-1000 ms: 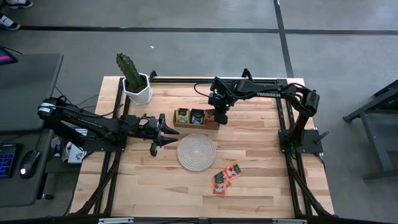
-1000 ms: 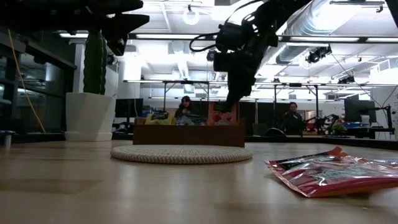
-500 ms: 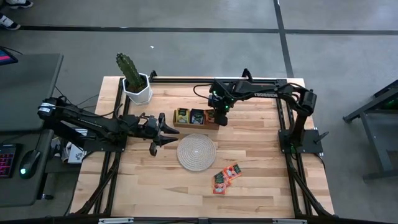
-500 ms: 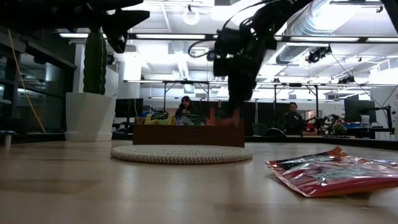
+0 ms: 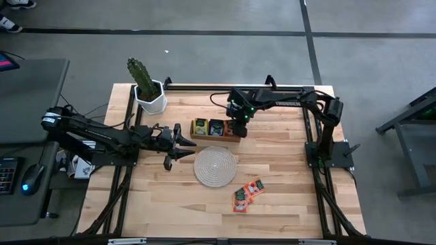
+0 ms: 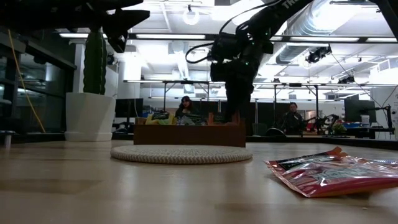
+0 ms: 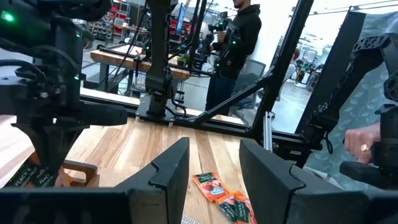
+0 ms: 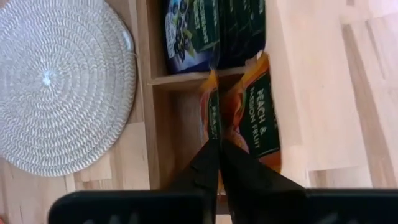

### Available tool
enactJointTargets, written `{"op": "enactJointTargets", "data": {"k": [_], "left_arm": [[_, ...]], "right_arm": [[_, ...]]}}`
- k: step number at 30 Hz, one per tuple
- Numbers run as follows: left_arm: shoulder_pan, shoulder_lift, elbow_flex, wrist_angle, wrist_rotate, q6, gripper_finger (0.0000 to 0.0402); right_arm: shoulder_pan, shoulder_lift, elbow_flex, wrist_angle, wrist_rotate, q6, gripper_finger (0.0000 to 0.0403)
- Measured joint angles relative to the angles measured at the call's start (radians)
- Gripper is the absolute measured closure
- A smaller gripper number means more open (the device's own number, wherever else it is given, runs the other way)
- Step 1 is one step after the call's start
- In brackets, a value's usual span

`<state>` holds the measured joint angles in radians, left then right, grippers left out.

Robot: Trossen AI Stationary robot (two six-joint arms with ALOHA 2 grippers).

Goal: Pick & Place Tea
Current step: Put the orange tea bag into the right section of the wooden organizer

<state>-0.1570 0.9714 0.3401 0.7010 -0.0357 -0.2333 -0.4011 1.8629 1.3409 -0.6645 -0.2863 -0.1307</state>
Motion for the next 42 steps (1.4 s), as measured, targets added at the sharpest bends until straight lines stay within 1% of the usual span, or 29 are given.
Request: {"op": "enactJointTargets", "data": {"k": [4, 8, 15, 20, 24, 28, 33, 37, 42], "left_arm": [[0.0, 0.0, 0.0, 0.0, 0.0, 0.0, 0.0261], [0.0, 0.0, 0.0, 0.0, 0.0, 0.0, 0.0261], [0.0, 0.0, 0.0, 0.0, 0.0, 0.0, 0.0261], [0.0, 0.0, 0.0, 0.0, 0.0, 0.0, 0.0261], [0.0, 0.0, 0.0, 0.0, 0.001, 0.0, 0.0261], [0.0, 0.0, 0.0, -0.016, 0.001, 0.0, 0.0261], [0.0, 0.0, 0.0, -0.03, 0.006, 0.0, 0.0261], [0.0, 0.0, 0.0, -0.047, 0.025, 0.005, 0.0261], [0.0, 0.006, 0.0, -0.096, 0.059, 0.02, 0.0261]], "right_arm": [[0.0, 0.0, 0.021, -0.02, 0.003, 0.0, 0.0364], [0.0, 0.0, 0.033, -0.03, 0.007, 0.0, 0.0326], [-0.002, 0.0, 0.063, -0.057, 0.089, 0.0, 0.026], [-0.002, 0.0, 0.11, -0.099, 0.096, 0.001, 0.023], [-0.002, -0.001, 0.157, -0.167, 0.09, 0.009, 0.0219], [-0.002, -0.002, 0.196, -0.256, 0.058, 0.027, 0.0217], [0.003, -0.018, 0.207, -0.369, 0.023, 0.056, 0.0217], [0.036, -0.071, 0.163, -0.426, 0.013, 0.083, 0.0217], [0.12, -0.177, 0.062, -0.413, 0.017, 0.175, 0.0217]]}}
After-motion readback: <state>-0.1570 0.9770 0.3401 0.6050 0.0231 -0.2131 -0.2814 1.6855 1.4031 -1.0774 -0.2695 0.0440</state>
